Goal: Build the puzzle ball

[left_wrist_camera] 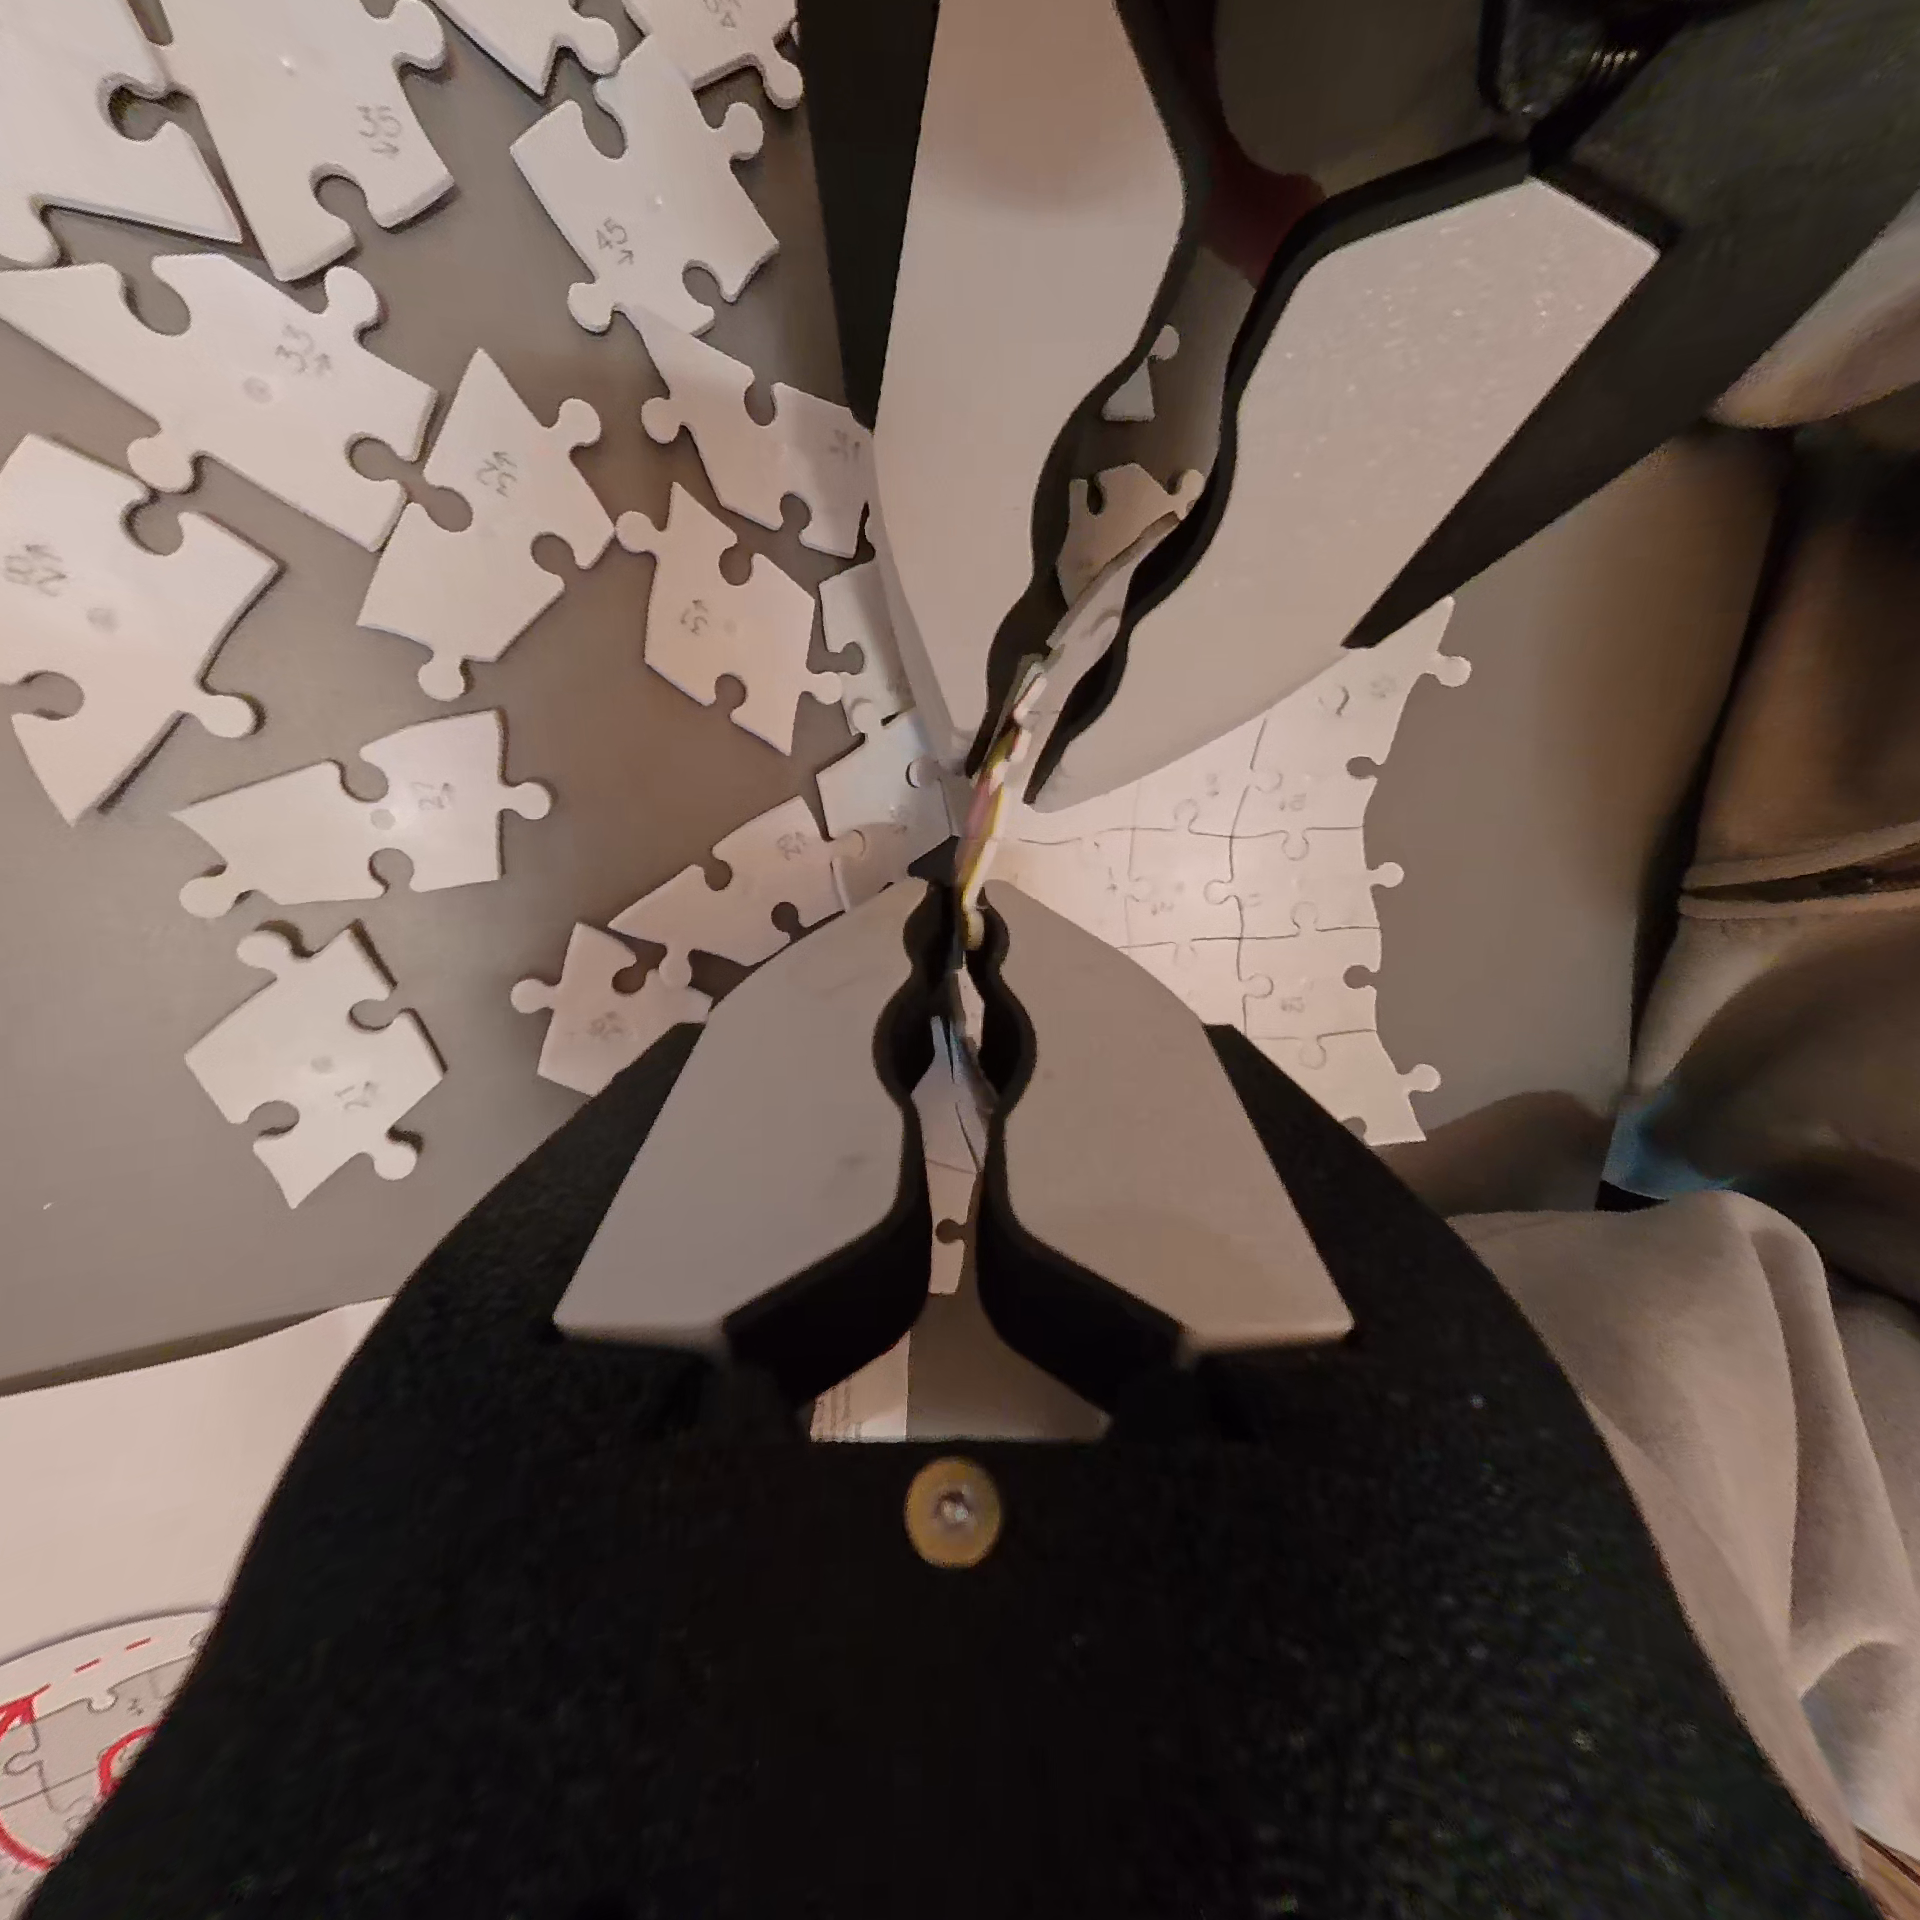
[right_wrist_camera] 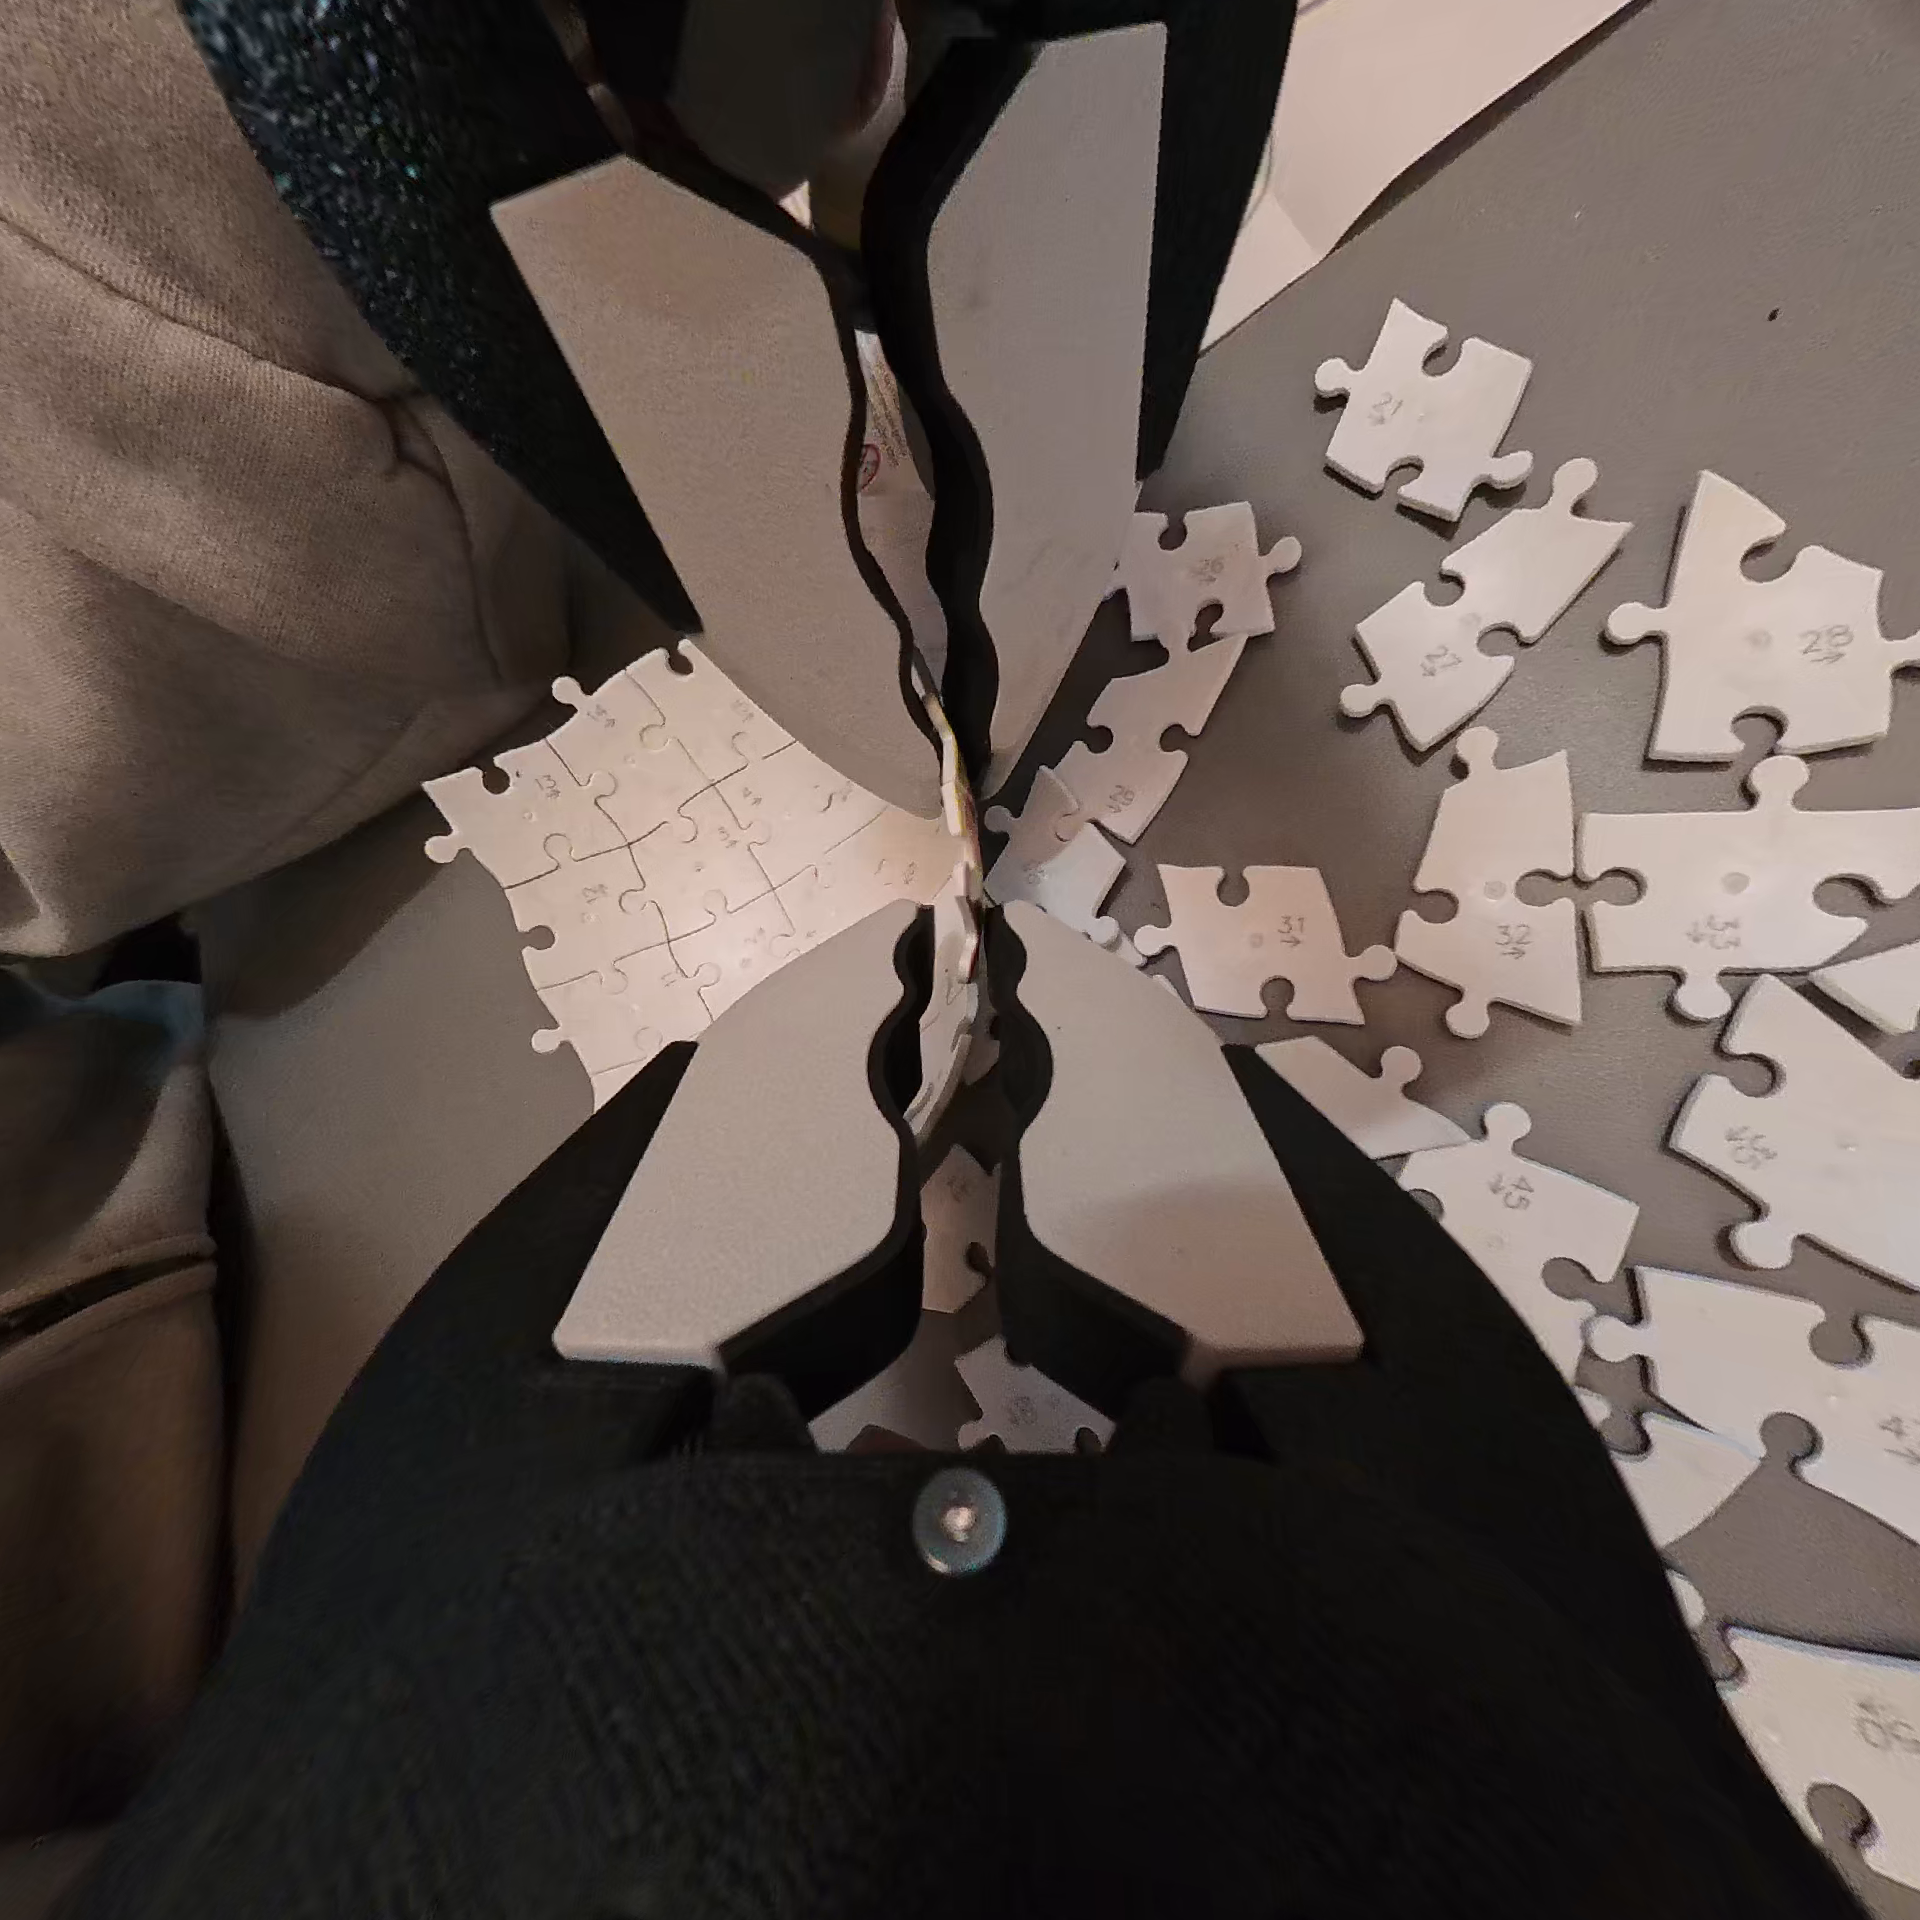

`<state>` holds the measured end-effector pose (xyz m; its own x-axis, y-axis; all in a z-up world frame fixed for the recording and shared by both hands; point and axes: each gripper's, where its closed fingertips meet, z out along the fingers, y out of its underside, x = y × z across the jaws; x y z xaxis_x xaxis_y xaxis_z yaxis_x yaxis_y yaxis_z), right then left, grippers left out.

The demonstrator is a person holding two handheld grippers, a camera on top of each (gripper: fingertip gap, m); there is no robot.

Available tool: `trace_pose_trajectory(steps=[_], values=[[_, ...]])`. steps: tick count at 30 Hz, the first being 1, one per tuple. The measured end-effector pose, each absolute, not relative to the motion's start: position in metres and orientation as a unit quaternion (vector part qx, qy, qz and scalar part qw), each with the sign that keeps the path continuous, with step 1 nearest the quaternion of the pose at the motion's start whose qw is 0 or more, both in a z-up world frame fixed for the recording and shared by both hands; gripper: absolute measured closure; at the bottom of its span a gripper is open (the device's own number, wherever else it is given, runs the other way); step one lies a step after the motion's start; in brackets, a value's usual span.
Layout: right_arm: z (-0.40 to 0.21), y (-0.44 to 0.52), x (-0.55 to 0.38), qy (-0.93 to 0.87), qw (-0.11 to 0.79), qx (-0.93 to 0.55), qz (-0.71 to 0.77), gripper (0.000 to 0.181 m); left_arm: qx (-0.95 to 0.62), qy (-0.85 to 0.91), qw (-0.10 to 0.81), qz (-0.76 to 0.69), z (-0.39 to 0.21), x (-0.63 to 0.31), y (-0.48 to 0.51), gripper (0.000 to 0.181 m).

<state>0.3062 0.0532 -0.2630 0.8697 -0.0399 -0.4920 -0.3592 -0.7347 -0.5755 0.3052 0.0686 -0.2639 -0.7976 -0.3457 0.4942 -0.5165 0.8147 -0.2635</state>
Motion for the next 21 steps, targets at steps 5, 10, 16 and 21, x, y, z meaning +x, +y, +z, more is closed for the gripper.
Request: trace_pose_trajectory(steps=[5, 10, 16, 21], values=[[-0.265, 0.054, 0.310, 0.121, 0.342, -0.904, 0.226, 0.178, 0.238, -0.924, 0.221, 0.201, -0.263, 0.305, 0.068, 0.177], [-0.265, 0.054, 0.310, 0.127, 0.342, -0.903, 0.228, 0.178, 0.234, -0.927, 0.215, 0.199, -0.262, 0.306, 0.069, 0.177], [-0.261, 0.054, 0.312, 0.123, 0.356, -0.899, 0.222, 0.167, 0.239, -0.927, 0.210, 0.197, -0.264, 0.308, 0.071, 0.179], [-0.249, 0.051, 0.322, 0.130, 0.388, -0.886, 0.217, 0.168, 0.237, -0.929, 0.208, 0.196, -0.264, 0.308, 0.071, 0.179]])
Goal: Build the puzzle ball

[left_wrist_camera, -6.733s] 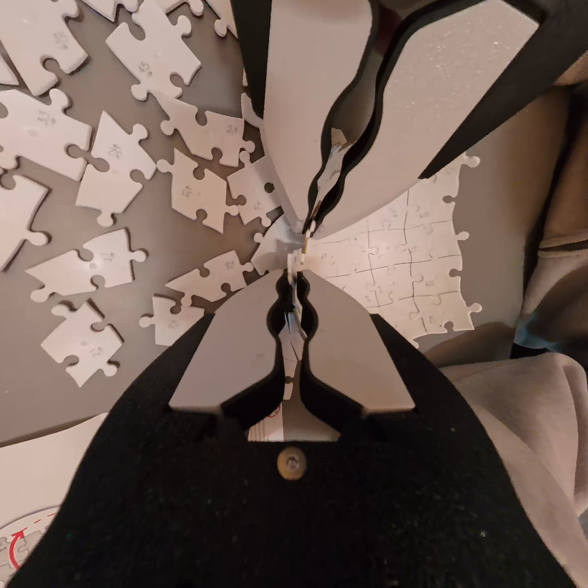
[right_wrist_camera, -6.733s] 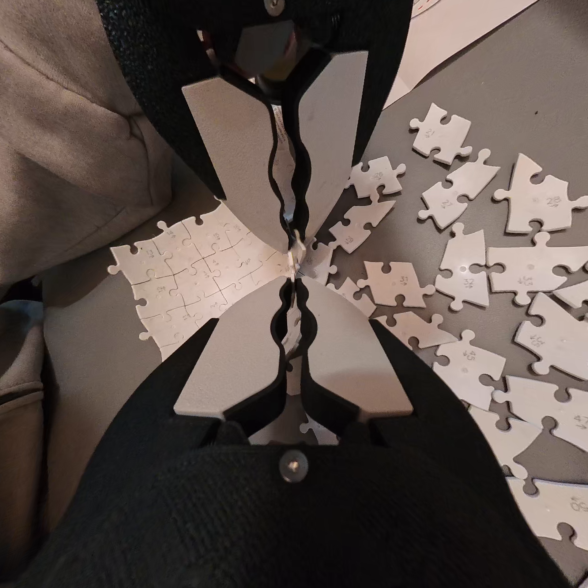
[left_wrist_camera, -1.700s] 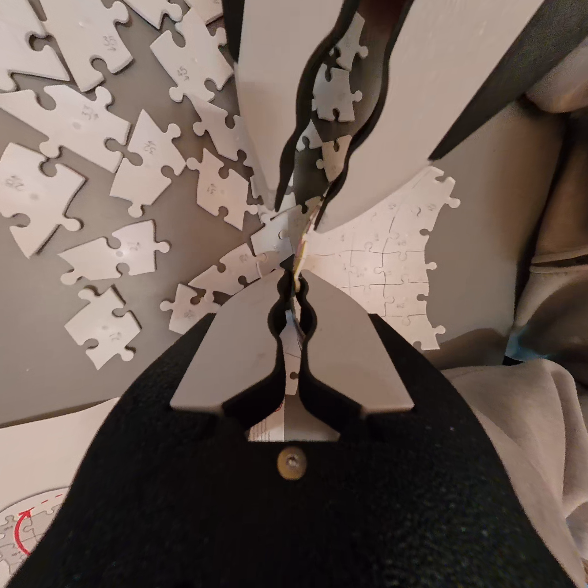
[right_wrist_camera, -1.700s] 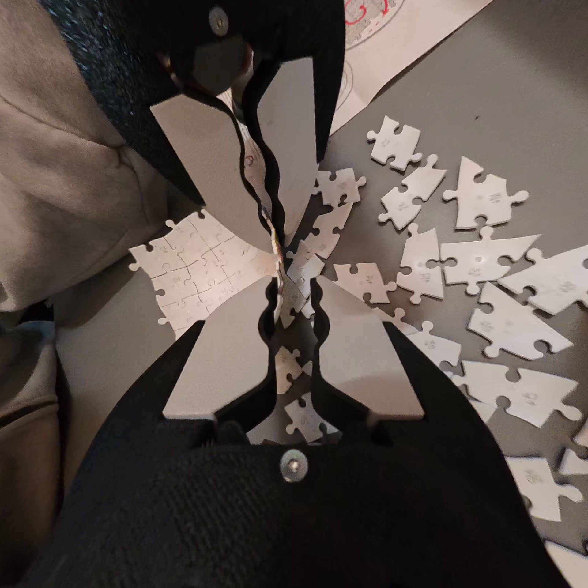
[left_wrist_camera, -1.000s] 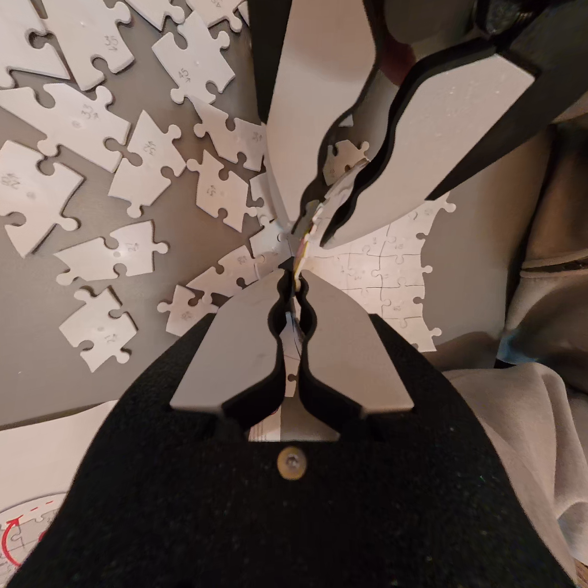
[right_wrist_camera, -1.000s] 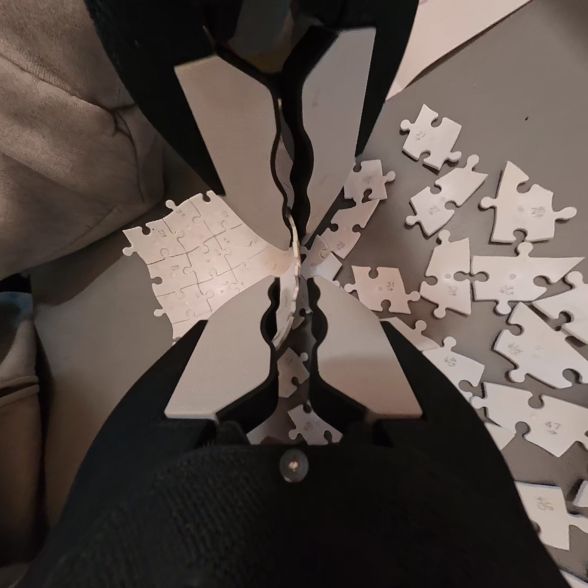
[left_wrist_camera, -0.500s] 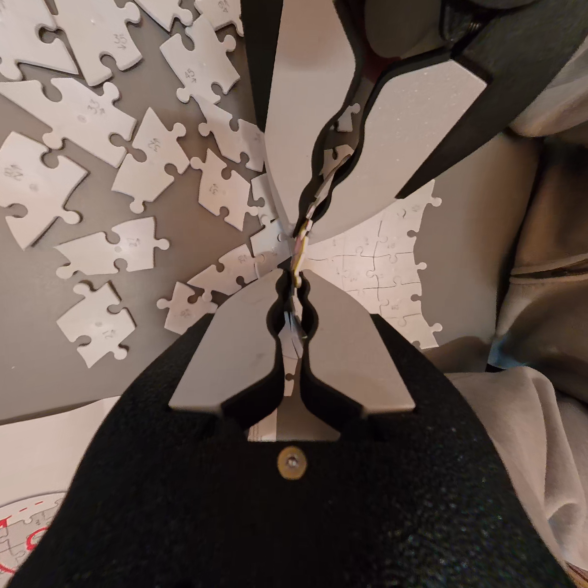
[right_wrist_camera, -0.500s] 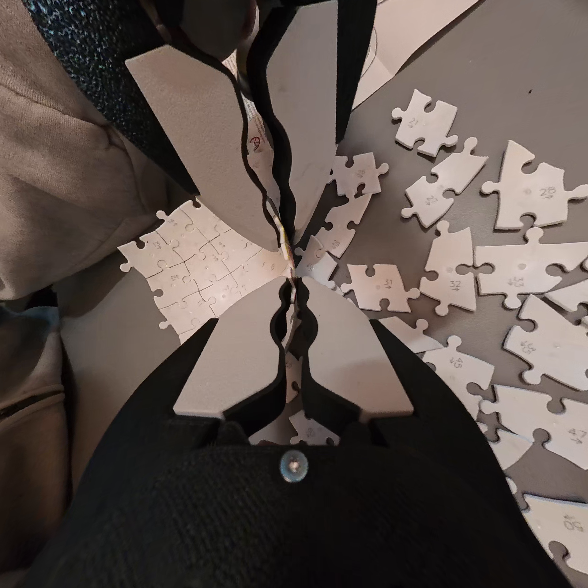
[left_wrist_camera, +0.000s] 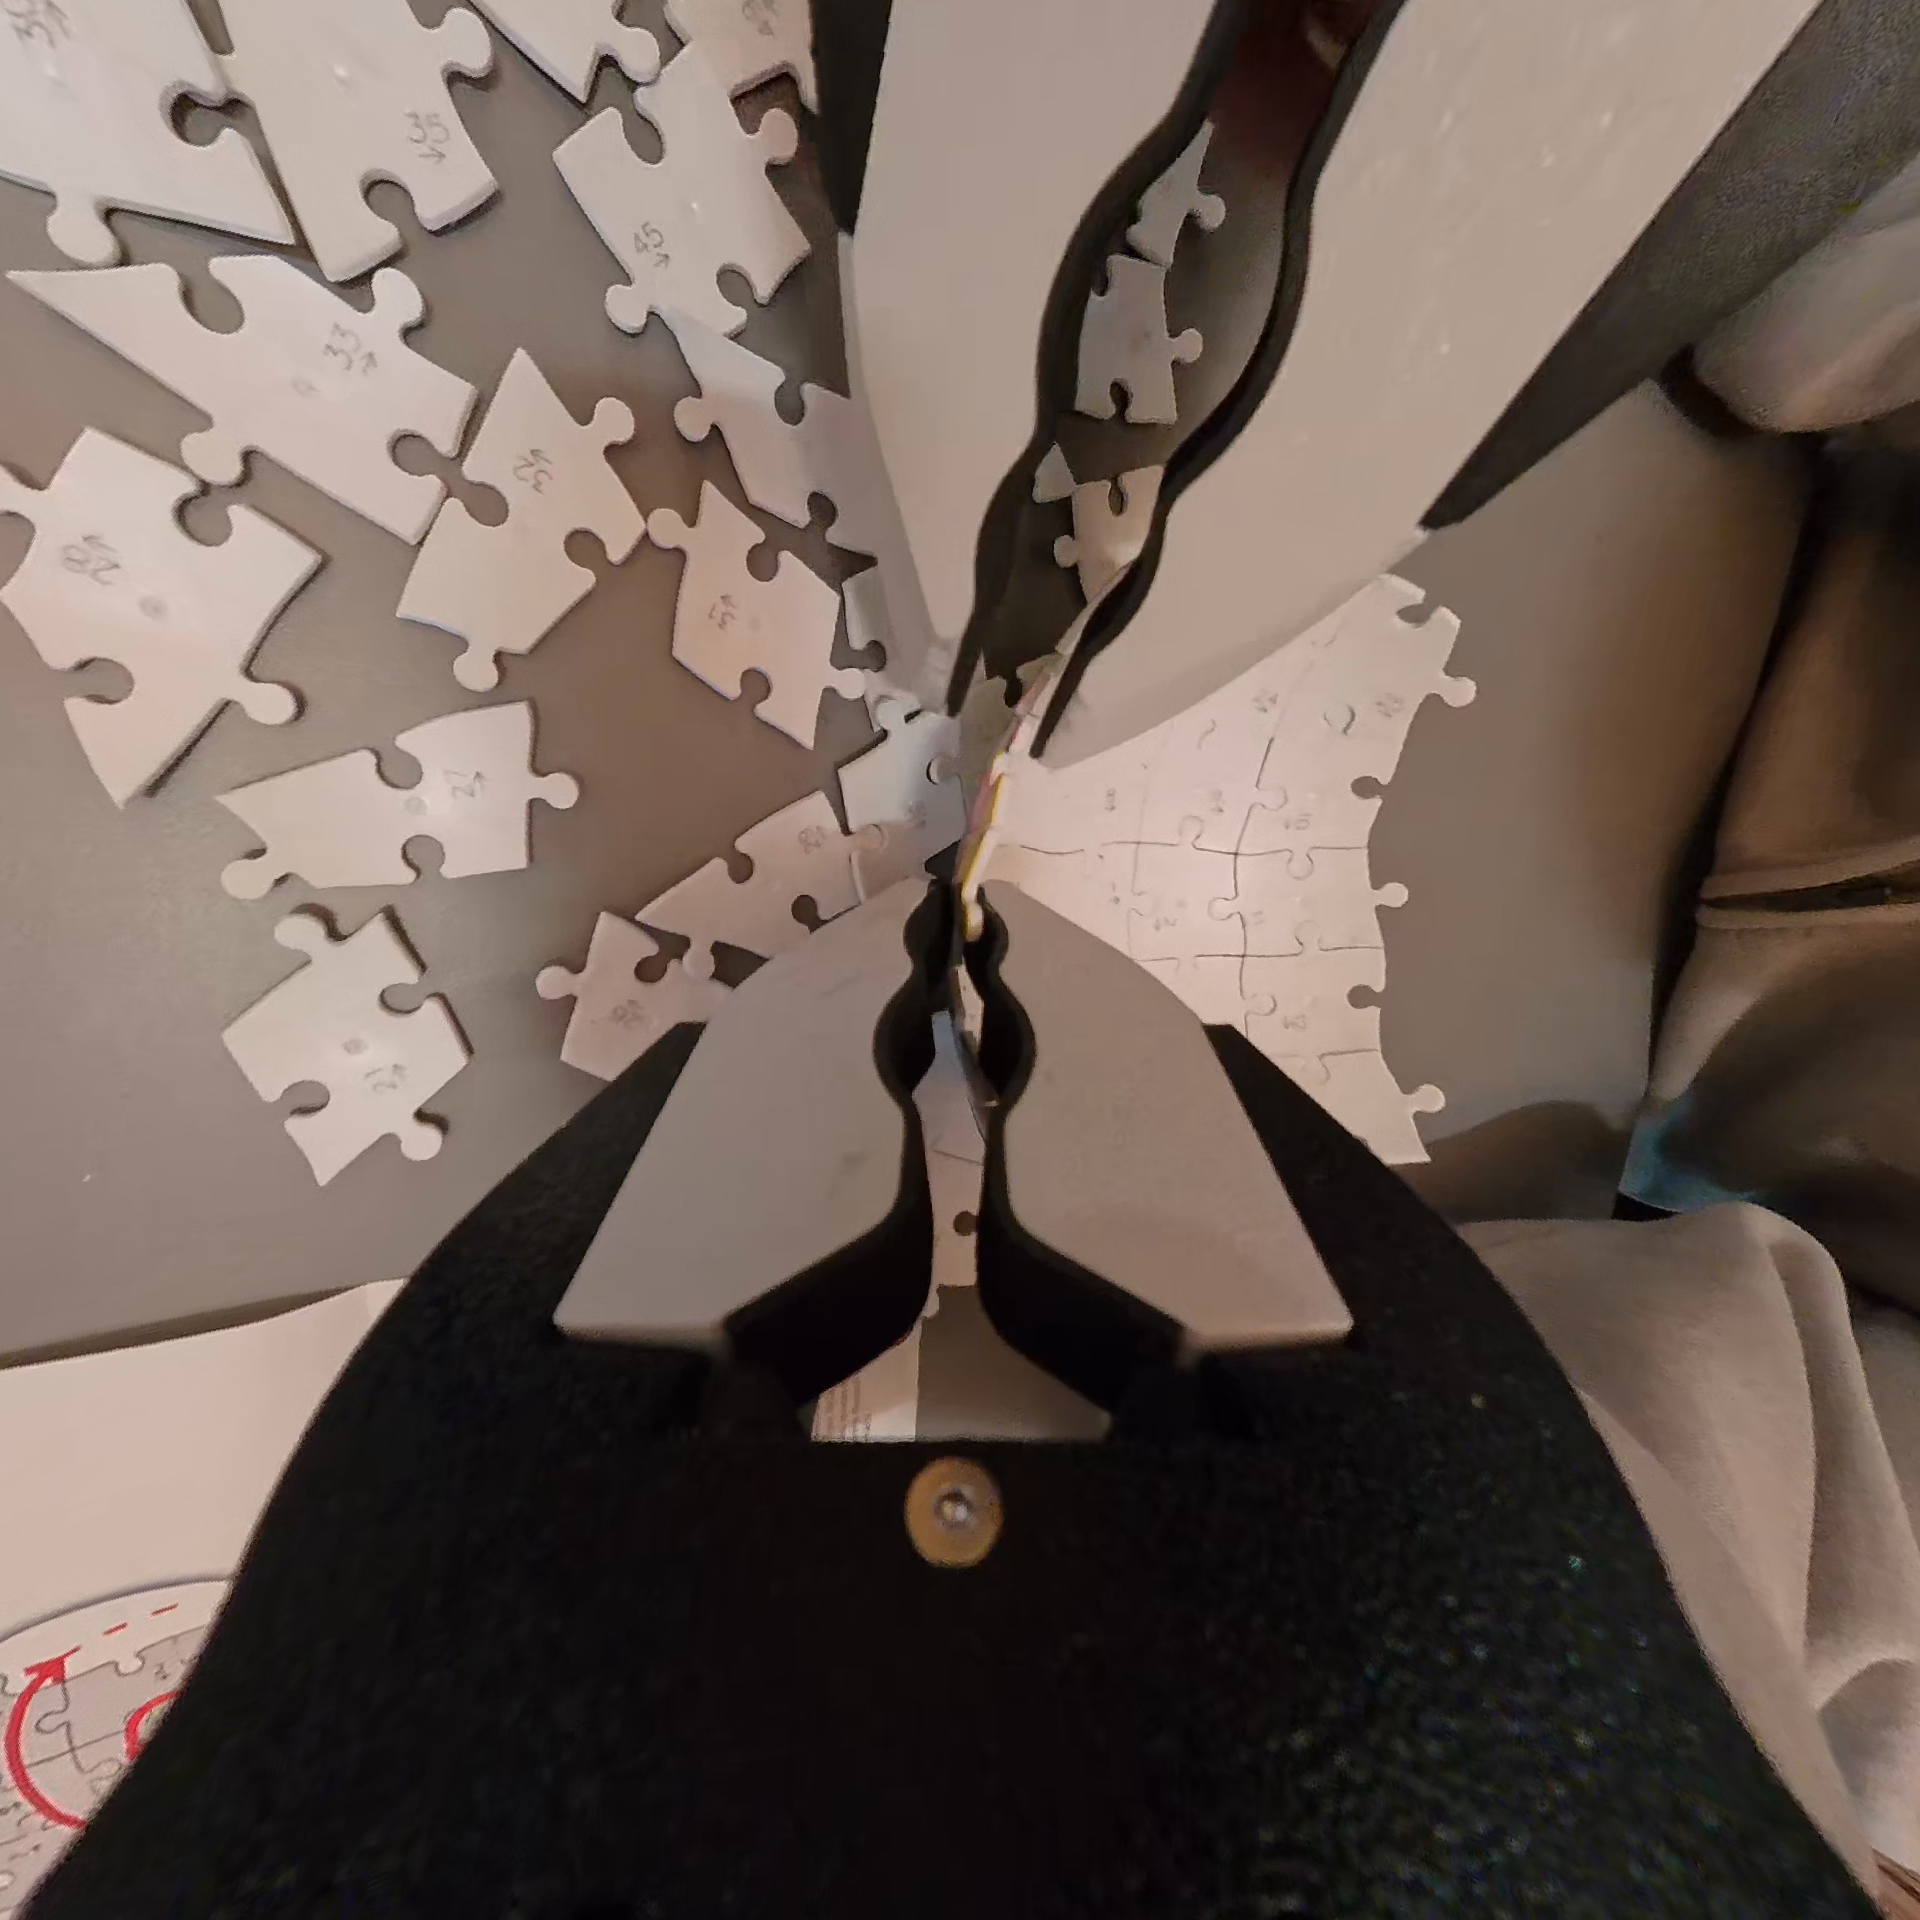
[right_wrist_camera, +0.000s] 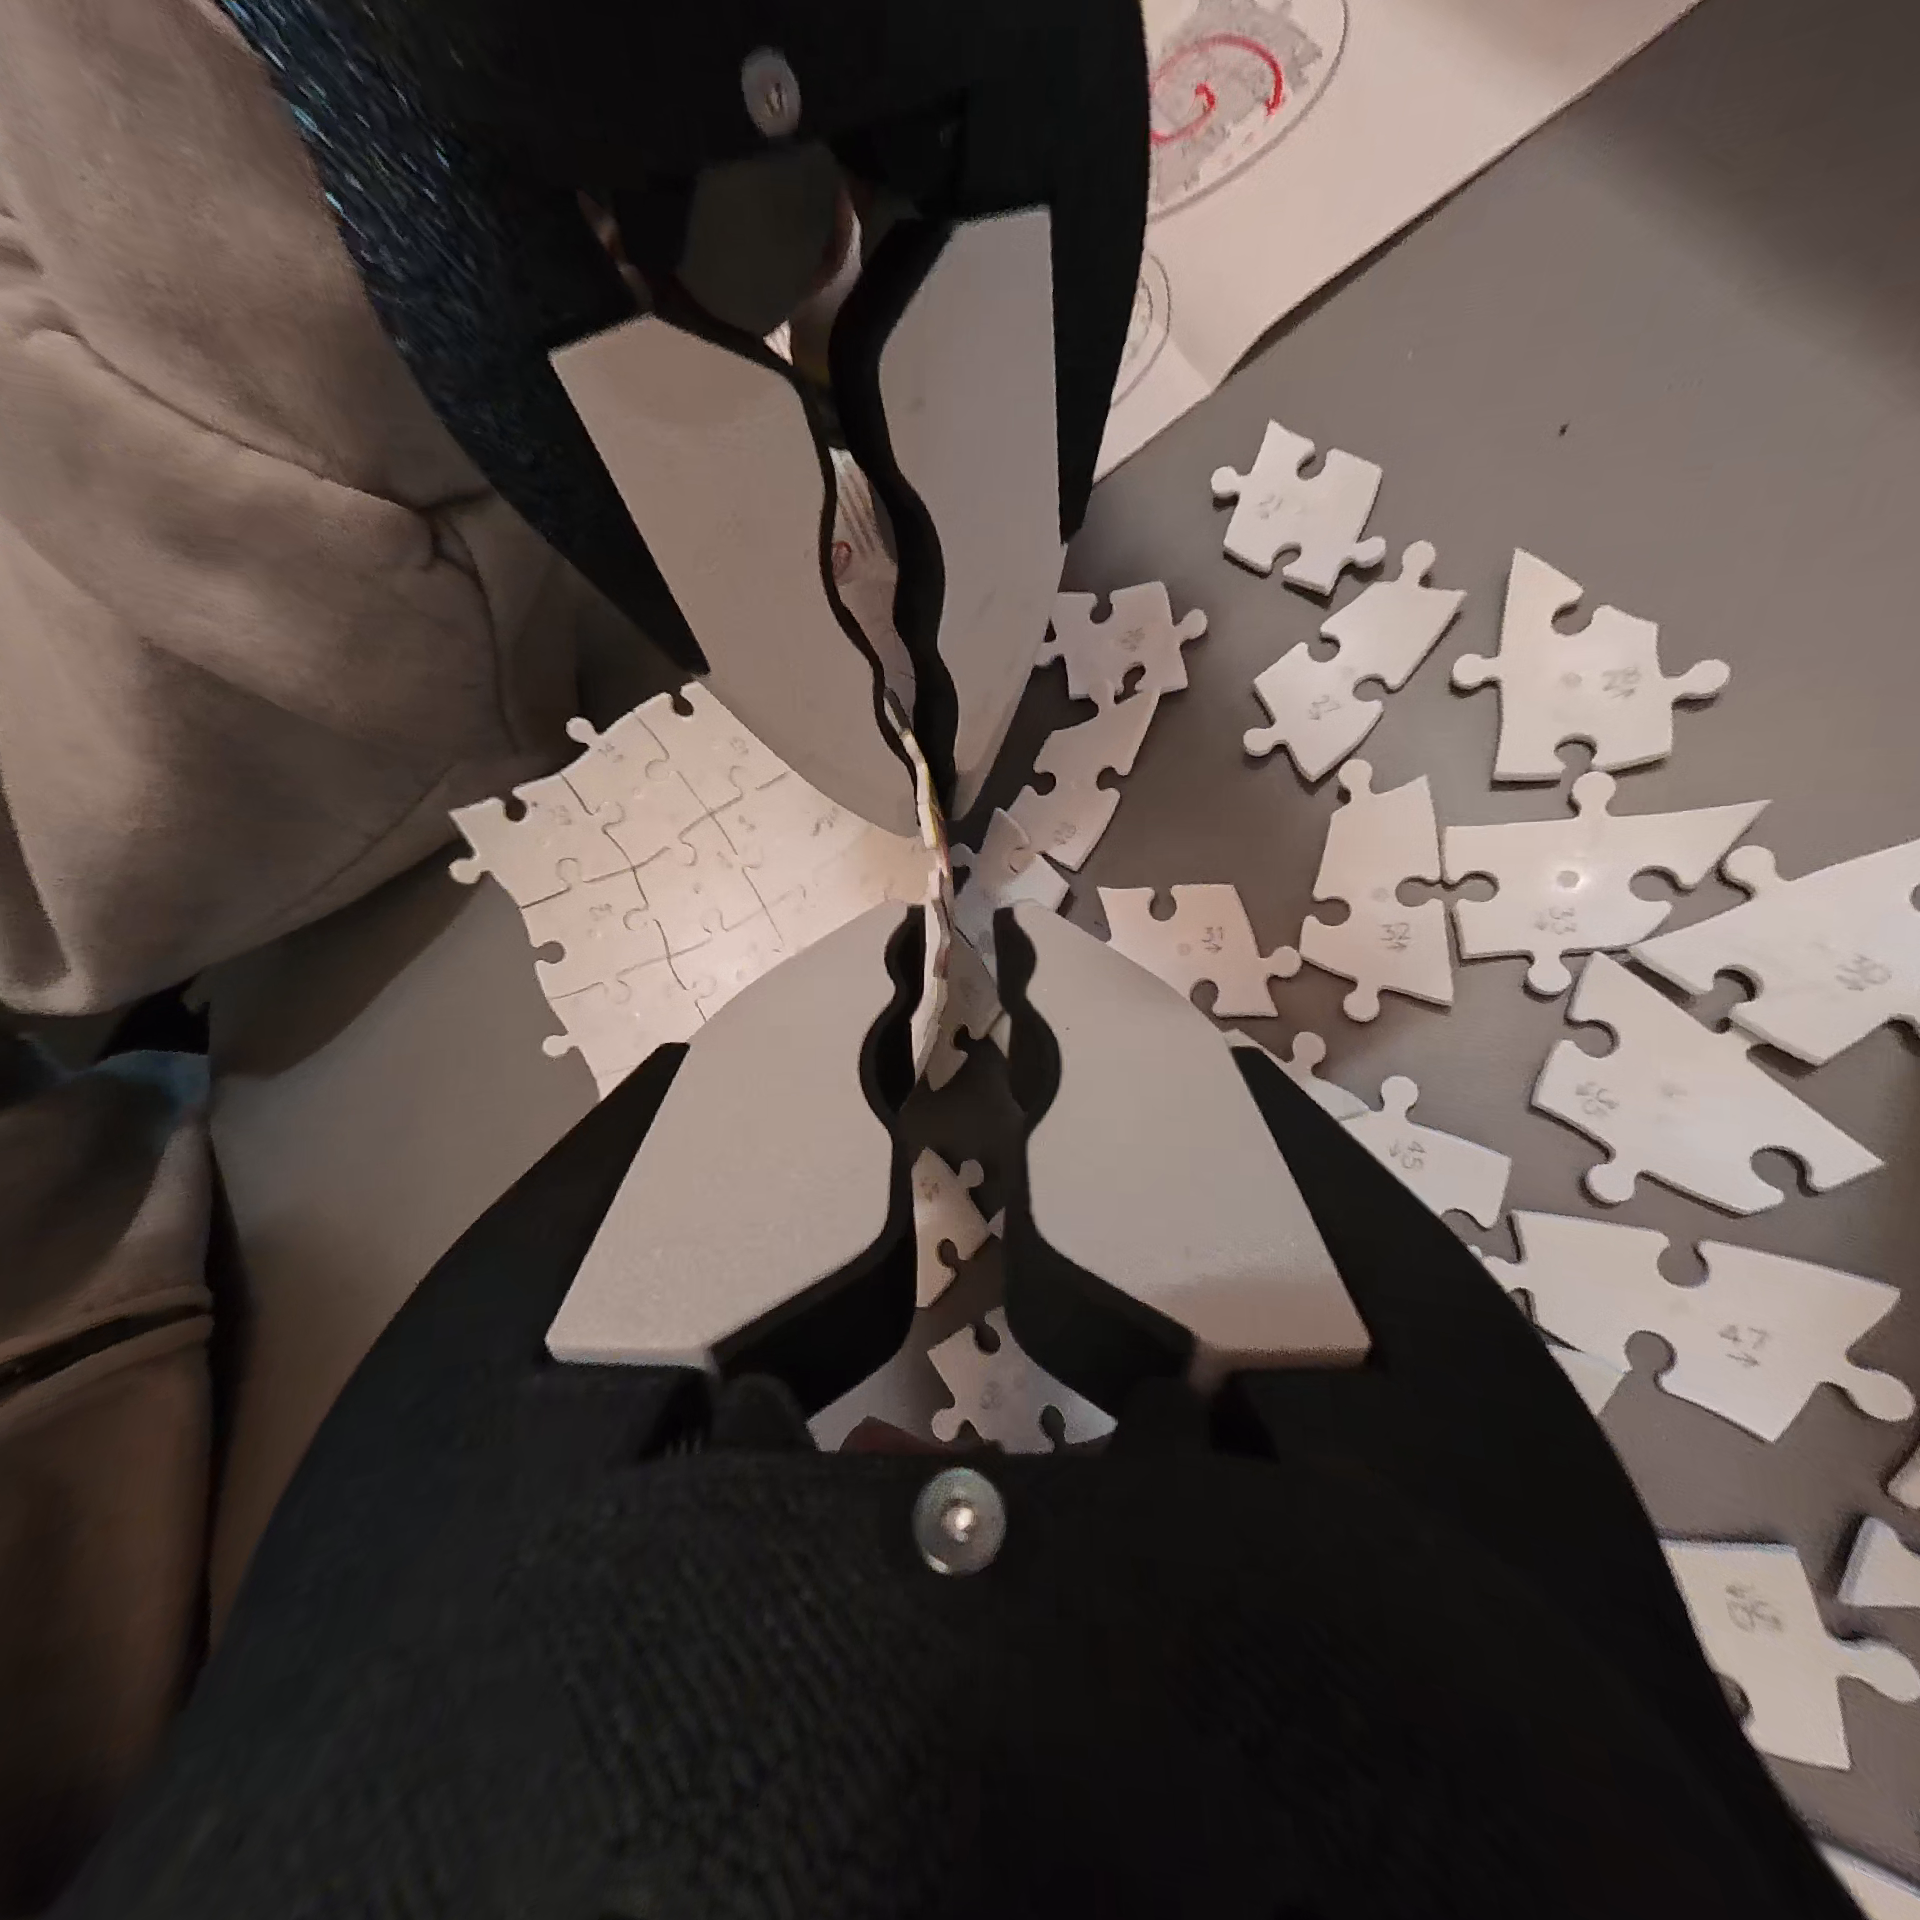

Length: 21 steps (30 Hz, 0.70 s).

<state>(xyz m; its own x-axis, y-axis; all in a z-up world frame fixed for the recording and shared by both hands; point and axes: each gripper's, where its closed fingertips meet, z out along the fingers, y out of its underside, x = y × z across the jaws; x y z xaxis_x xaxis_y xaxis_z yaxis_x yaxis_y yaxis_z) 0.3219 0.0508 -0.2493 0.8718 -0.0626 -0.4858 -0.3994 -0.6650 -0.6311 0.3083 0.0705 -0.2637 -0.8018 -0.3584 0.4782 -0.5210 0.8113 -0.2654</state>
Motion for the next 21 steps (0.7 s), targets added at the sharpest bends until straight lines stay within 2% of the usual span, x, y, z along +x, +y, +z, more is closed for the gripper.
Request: trace_pose_trajectory(steps=[12, 21], values=[[-0.252, 0.053, 0.319, 0.102, 0.384, -0.896, 0.200, 0.172, 0.219, -0.934, 0.206, 0.192, -0.265, 0.307, 0.069, 0.179], [-0.235, 0.035, 0.328, 0.099, 0.391, -0.897, 0.179, 0.163, 0.222, -0.939, 0.198, 0.175, -0.261, 0.297, 0.070, 0.178]])
